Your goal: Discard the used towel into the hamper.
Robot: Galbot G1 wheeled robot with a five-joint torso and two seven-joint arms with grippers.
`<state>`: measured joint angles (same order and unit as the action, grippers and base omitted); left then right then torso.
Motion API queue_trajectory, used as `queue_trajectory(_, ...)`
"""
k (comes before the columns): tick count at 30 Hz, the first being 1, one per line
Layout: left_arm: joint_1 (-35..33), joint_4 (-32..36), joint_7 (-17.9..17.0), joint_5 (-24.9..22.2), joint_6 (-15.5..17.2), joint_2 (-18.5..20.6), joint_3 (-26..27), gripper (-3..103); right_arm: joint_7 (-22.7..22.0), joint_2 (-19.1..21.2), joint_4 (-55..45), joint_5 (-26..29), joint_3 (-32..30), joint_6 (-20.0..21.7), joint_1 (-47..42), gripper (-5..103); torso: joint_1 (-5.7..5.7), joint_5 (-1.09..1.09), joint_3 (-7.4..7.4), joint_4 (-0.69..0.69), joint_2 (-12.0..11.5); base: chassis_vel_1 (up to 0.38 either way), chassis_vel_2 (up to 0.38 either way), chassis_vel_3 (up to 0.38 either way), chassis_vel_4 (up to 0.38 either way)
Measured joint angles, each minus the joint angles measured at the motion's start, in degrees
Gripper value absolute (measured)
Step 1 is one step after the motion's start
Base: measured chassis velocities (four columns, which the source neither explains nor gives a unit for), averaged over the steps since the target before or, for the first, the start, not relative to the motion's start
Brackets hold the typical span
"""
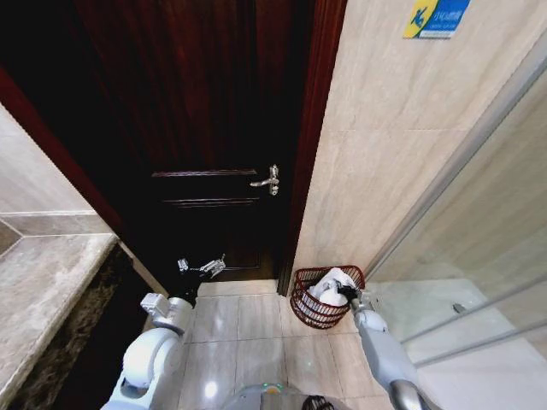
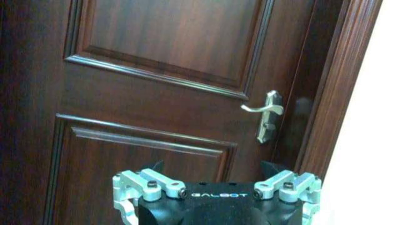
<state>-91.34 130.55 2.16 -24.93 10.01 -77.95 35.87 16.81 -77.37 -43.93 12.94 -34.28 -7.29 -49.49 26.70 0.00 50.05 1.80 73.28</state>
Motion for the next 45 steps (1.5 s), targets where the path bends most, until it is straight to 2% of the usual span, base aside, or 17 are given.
queue_trajectory(23, 0.0, 0.0, 0.0, 0.0, 0.0, 0.0, 0.0, 100, 0.9, 0.5, -2.3, 0.8, -0.1, 0.8, -2.1, 14, 0.0, -0.01, 0.0, 0.0, 0.0, -0.043, 0.037, 0.048, -0.044)
queue_trajectory(27, 0.0, 0.0, 0.0, 0.0, 0.0, 0.0, 0.0, 100, -2.1, 0.1, -3.3, -0.6, 0.1, 0.7, -3.3, 14, 0.06, 0.02, 0.01, 0.02, 0.0, -0.142, 0.131, 0.134, -0.153)
queue_trajectory(34, 0.0, 0.0, 0.0, 0.0, 0.0, 0.0, 0.0, 100, -1.9, 0.1, -6.3, -1.9, -0.4, 2.7, -7.0, 14, 0.0, 0.0, 0.0, -0.02, 0.0, -0.026, 0.035, 0.035, -0.028)
queue_trajectory(42, 0.0, 0.0, 0.0, 0.0, 0.0, 0.0, 0.0, 100, -0.8, 1.0, 1.9, -2.7, -0.8, 2.2, -3.2, 14, -0.05, -0.02, -0.02, 0.0, 0.0, 0.034, -0.021, -0.036, 0.022)
queue_trajectory(45, 0.0, 0.0, 0.0, 0.0, 0.0, 0.0, 0.0, 100, -0.3, 0.6, 5.5, -5.3, -1.1, 2.2, -1.0, 14, 0.0, 0.0, 0.0, 0.0, 0.0, 0.0, 0.0, 0.0, 0.0)
